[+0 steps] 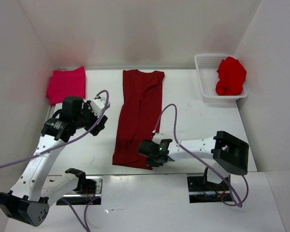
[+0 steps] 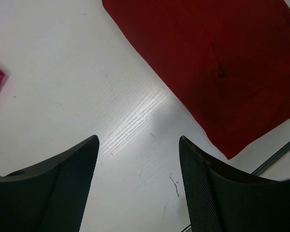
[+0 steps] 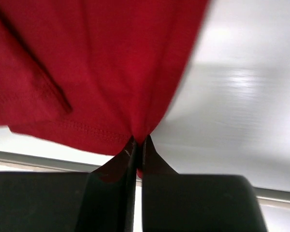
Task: Fold and stack the t-shirts
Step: Rotate the tshirt 90 degrees
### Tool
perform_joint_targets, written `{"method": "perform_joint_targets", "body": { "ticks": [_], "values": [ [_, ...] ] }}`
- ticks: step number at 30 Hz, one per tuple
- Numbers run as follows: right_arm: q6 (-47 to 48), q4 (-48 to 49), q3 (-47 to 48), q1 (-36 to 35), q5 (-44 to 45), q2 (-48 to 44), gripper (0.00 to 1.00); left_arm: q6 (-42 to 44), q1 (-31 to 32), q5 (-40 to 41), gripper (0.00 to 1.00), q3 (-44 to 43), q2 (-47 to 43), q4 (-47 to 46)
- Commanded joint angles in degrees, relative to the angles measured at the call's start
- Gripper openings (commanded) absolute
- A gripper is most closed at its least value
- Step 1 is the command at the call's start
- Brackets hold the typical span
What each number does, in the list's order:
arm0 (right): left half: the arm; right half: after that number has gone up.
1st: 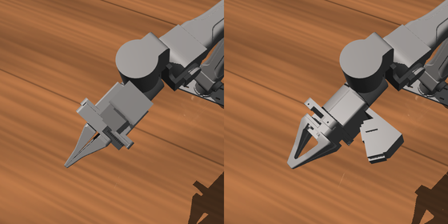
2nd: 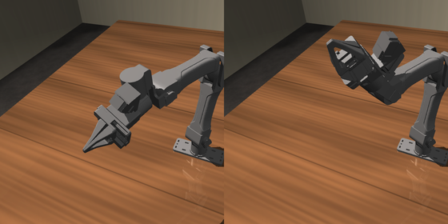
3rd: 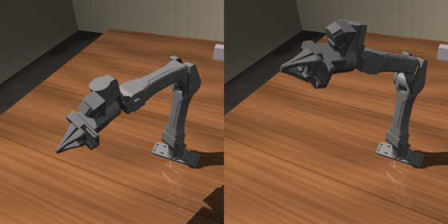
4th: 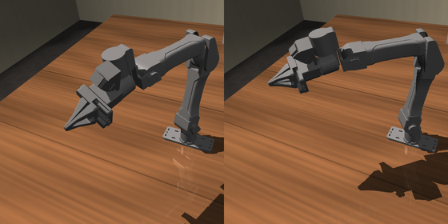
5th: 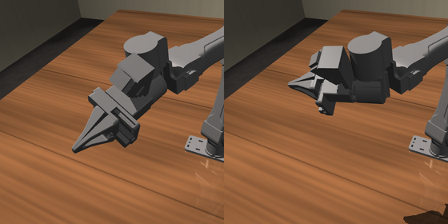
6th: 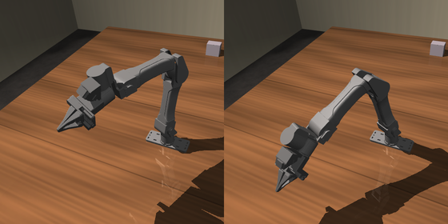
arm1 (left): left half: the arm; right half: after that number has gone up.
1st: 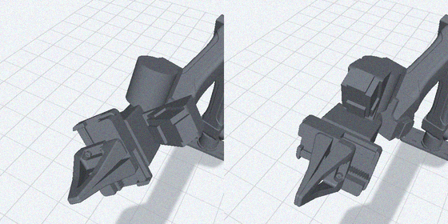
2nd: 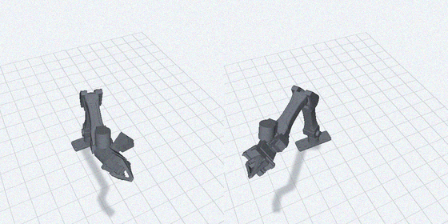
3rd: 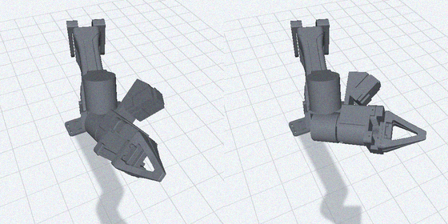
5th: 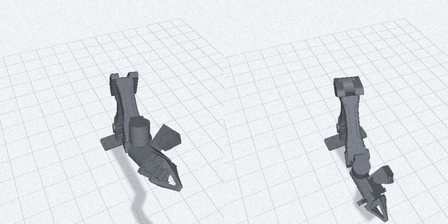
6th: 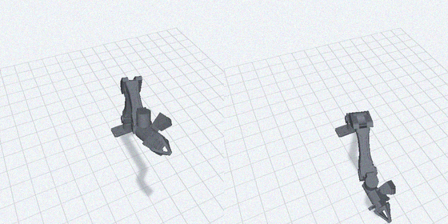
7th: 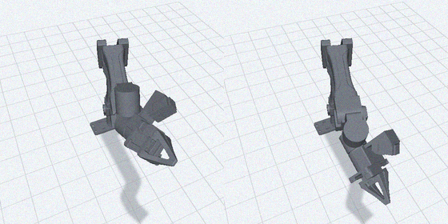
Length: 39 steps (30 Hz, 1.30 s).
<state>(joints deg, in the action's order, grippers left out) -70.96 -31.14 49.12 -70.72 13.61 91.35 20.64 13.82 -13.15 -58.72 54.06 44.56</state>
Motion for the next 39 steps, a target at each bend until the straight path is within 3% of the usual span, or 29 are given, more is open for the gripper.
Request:
{"method": "perform_joint_targets", "body": {
  "ticks": [1, 6, 8, 10, 12, 16, 20, 24, 29, 39],
  "values": [
    [-2.95, -3.92, -6.39, 2.24, -0.6, -3.97, 0.0, 0.62, 0.06, -3.81, 0.75, -0.43, -1.15, -0.62],
    [-3.05, -9.46, -9.31, 3.66, -1.12, -8.21, 0.02, 2.99, 0.59, -4.69, 0.75, 0.09, -1.15, -0.61],
    [-3.75, -11.31, -8.18, 3.66, -0.6, -8.21, 0.24, 3.52, 1.12, -5.3, 0.75, 0.1, -1.15, -0.61],
    [-3.23, -15.43, -5.19, 3.66, 1.07, -7.6, 0.71, 4.48, 1.64, -6.79, 0.75, 0.1, -1.15, 0.01],
    [-3.22, -20.07, -1.95, 3.66, 1.6, -8.2, 0.85, 6.68, 2.95, -6.8, 0.75, 0.1, -0.63, 1.14],
    [-2.61, -24.24, 5.88, 2.87, 3.79, -14.86, 0.82, 13.88, 6.12, -2.16, 0.75, -0.52, -1.32, 1.68],
    [4.75, -13.8, 9.67, 2.87, 0.82, -14.02, 0.62, 24.16, 7.88, 0.84, 0.73, 0.7, -3.69, 0.98],
    [10.03, -6.67, 11.26, 2.87, -2.96, -6.38, 0.46, 20.42, 7.88, 0.84, 0.73, 3.25, -5.98, -1.58],
    [14.17, -4.03, 13.45, 2.87, -3.5, 1.09, 0.47, 16.63, 7.88, -0.21, 0.73, 5.11, -7.22, -3.33],
    [19.71, -0.16, 13.98, 5.33, -6.13, 7.43, 0.49, 15.39, 7.88, 0.31, 0.73, 6.16, -8.27, -3.33]
  ]
}}
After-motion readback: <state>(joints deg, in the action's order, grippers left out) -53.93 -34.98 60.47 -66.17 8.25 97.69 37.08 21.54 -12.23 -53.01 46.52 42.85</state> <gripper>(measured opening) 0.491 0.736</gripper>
